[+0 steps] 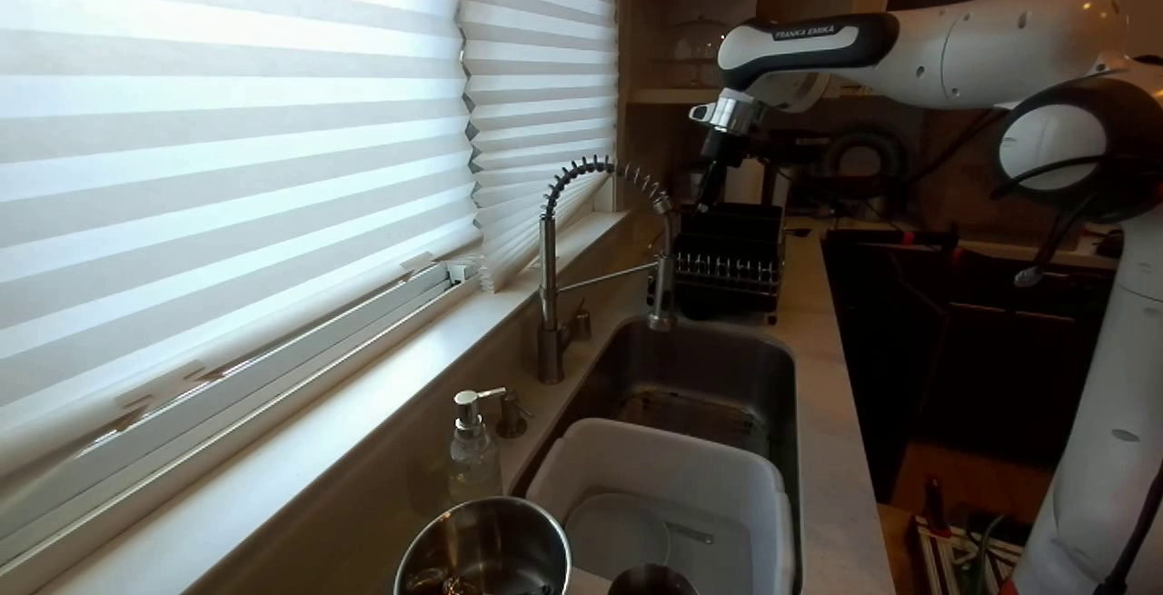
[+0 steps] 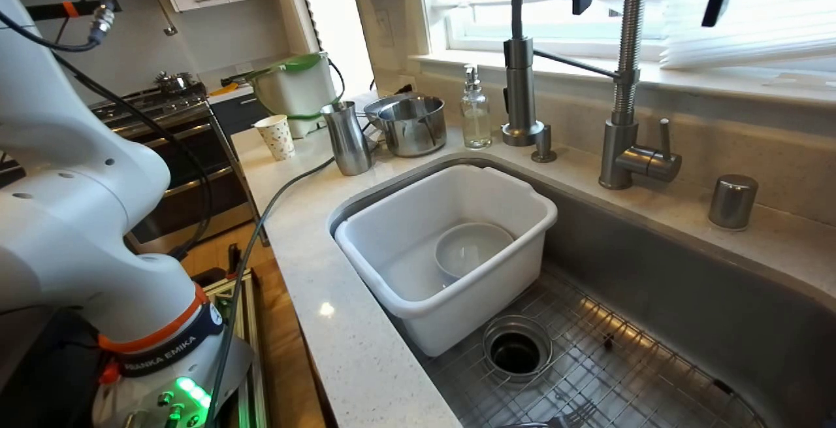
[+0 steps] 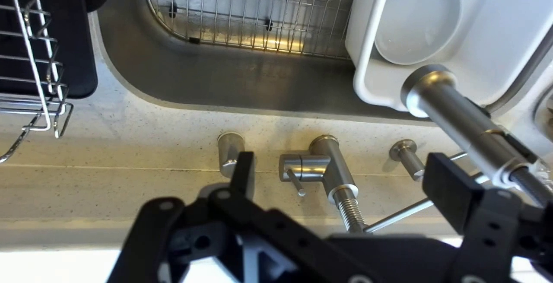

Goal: Turn off the faucet

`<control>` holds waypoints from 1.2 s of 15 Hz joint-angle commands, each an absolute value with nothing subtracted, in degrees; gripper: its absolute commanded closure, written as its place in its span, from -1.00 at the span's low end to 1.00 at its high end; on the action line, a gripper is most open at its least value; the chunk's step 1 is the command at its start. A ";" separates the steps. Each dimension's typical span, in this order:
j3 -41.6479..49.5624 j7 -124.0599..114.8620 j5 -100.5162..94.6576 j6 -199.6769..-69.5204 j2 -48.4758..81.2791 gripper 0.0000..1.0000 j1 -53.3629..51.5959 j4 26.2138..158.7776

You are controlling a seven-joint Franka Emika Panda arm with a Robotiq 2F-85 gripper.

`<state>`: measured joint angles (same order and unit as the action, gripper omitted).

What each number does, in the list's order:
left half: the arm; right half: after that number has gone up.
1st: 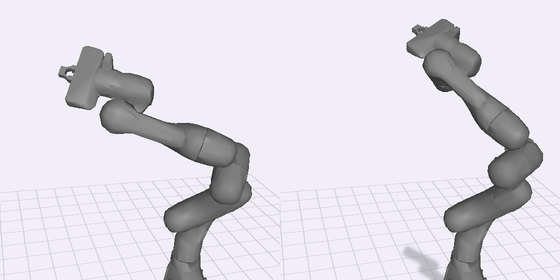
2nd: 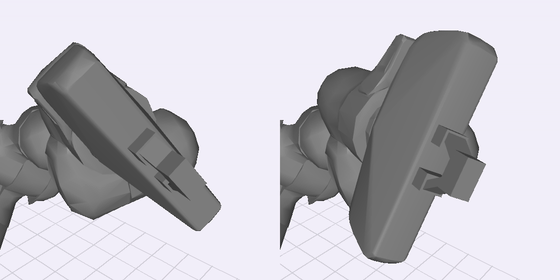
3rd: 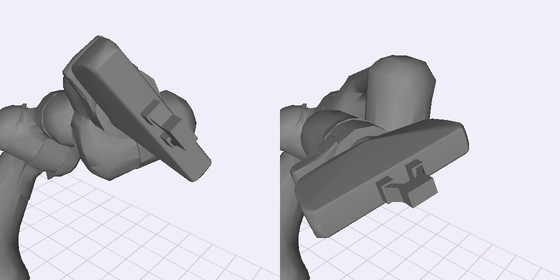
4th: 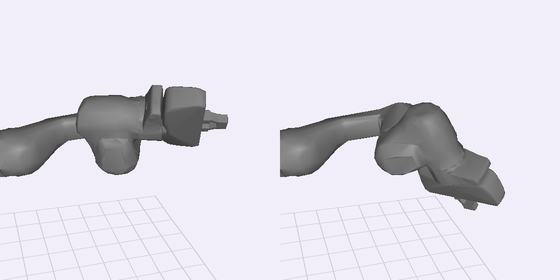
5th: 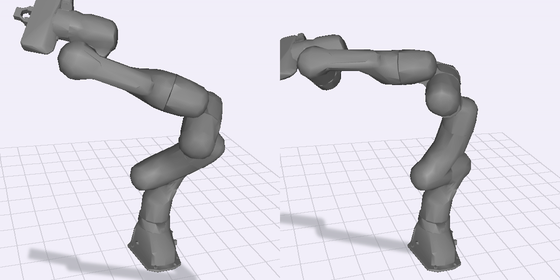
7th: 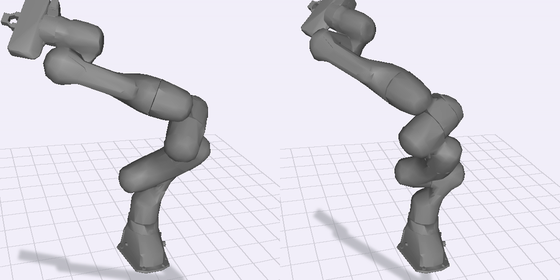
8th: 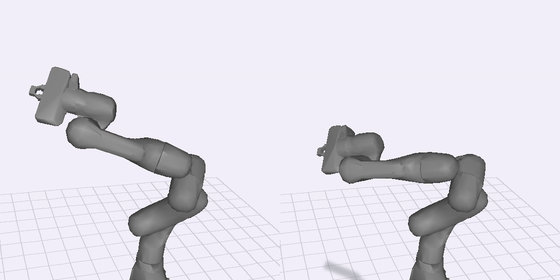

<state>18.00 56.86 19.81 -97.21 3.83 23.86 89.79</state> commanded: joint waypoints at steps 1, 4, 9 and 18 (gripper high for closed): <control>18.54 53.97 18.38 -96.83 -2.18 -1.00 22.77 96.62; 18.96 53.84 19.32 -96.77 -5.08 -1.00 22.22 99.72; 19.67 53.50 19.01 -96.51 -8.46 -1.00 21.29 103.44; 20.99 54.32 19.51 -96.40 -8.03 -1.00 20.15 102.54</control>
<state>19.52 54.46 19.69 -96.55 -8.13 21.69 102.83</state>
